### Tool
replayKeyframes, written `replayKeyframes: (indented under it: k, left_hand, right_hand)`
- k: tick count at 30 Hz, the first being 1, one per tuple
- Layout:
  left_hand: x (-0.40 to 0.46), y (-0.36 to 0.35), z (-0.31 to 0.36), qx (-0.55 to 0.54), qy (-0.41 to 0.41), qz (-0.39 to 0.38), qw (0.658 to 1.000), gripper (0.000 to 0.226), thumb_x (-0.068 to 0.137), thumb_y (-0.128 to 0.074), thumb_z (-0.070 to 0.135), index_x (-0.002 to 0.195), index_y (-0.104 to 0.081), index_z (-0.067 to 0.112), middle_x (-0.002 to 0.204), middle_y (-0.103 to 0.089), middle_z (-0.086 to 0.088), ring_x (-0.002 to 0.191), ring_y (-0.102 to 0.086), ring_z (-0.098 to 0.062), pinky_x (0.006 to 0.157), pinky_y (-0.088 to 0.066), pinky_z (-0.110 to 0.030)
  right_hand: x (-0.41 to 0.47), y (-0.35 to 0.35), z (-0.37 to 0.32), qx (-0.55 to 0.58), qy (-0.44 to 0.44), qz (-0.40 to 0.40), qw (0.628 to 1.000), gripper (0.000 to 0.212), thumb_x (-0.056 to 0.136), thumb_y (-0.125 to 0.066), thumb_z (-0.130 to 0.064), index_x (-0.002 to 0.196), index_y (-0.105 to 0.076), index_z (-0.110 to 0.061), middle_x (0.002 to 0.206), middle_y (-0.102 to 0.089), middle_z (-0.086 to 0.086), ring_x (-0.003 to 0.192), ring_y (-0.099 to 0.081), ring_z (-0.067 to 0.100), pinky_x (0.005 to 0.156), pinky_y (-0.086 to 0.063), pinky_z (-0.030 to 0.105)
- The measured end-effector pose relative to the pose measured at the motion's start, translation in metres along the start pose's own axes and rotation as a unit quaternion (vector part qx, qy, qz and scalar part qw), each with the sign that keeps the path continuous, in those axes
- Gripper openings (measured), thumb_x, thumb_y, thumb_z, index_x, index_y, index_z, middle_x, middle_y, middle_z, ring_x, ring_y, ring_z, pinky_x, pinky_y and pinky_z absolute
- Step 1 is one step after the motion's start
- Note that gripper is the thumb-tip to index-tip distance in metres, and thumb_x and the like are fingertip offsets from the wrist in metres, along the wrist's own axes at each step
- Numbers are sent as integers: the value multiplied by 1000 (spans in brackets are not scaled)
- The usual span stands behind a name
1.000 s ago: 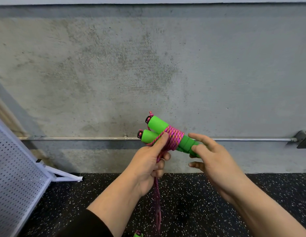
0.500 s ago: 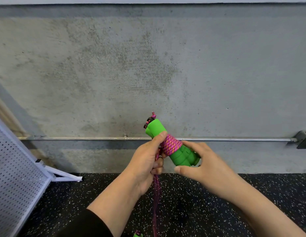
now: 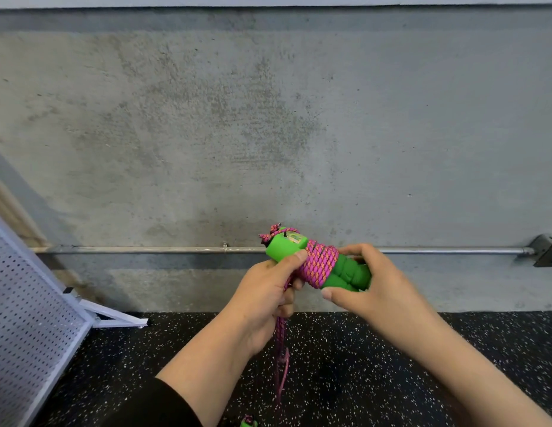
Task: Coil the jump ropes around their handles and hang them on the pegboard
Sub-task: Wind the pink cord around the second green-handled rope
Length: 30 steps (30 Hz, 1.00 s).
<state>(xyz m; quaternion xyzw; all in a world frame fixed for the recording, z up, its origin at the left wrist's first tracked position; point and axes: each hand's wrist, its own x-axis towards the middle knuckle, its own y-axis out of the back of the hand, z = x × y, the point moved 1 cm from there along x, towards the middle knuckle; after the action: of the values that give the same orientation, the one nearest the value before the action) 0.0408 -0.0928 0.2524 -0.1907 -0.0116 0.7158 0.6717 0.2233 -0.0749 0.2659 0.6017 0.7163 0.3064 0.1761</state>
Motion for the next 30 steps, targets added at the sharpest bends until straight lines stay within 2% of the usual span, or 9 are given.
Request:
replayKeyframes:
  k: [4,6,10,14,17,19,22,25,30]
  left_hand:
    - [-3,-2,2,5,-8,-32,999,22,94,-67,32,85,-53,17,66,-51,0,44,-27,-5,41,-19,-19]
    - [-2,-2,2,8,-8,-29,1000,23,95,-67,31,84,-53,17,65,-50,-1,43,-27,-5,40,-20,-19]
    - [0,-1,0,-2,3,-21,1000,26,94,-67,31,79,-52,16,65,-51,-1,43,-26,-6,38,-20,-18]
    - [0,-1,4,-6,24,-31,999,38,88,-64,55,87,-60,17,68,-51,2,44,-23,-6,39,-19,-18]
    - [2,1,5,-28,49,-36,998,57,87,-52,72,89,-70,18,67,-48,3,44,-19,-5,40,-14,-19]
    - [3,1,4,-37,54,-39,997,58,87,-51,73,86,-73,19,68,-48,3,44,-19,-5,40,-13,-19]
    - [2,1,1,-27,54,-34,998,58,84,-59,71,99,-64,16,68,-49,4,46,-21,-6,40,-15,-19]
    - [1,0,-1,-17,46,-25,998,61,79,-67,68,113,-62,16,69,-51,4,49,-22,-7,42,-15,-20]
    - [1,0,-1,-12,53,-2,999,45,81,-69,64,89,-61,20,68,-50,3,49,-22,-7,43,-13,-21]
  right_hand:
    - [-1,4,-9,336,-144,-55,929,48,86,-62,-51,113,-63,-12,99,-73,19,78,-71,25,69,-62,32]
    - [-5,4,-13,384,-191,-134,893,47,99,-48,-50,116,-63,-9,94,-73,25,70,-67,34,62,-61,37]
    - [-5,3,-11,325,-163,-144,920,43,105,-43,-43,100,-65,-7,75,-68,21,50,-53,22,43,-41,24]
    - [4,4,-6,201,-55,-56,976,21,104,-49,-34,105,-68,-27,70,-64,0,55,-55,15,51,-44,29]
    - [5,3,-2,143,-10,-39,989,15,102,-53,-33,112,-60,-42,73,-66,-22,60,-56,-4,60,-42,15]
    - [2,2,-3,109,-1,-45,993,22,100,-58,-34,118,-53,-46,80,-65,-18,63,-55,-9,63,-39,13]
    - [2,-2,-1,60,18,-42,997,34,95,-67,-32,122,-51,-46,101,-65,-12,80,-57,-5,72,-41,12]
    - [3,-8,4,-21,43,-9,999,39,88,-73,-40,117,-49,-49,116,-59,-13,106,-54,6,91,-44,29]
    - [-2,-16,2,-96,71,-5,993,51,80,-79,-46,121,-48,-45,117,-50,-13,111,-46,10,92,-40,30]
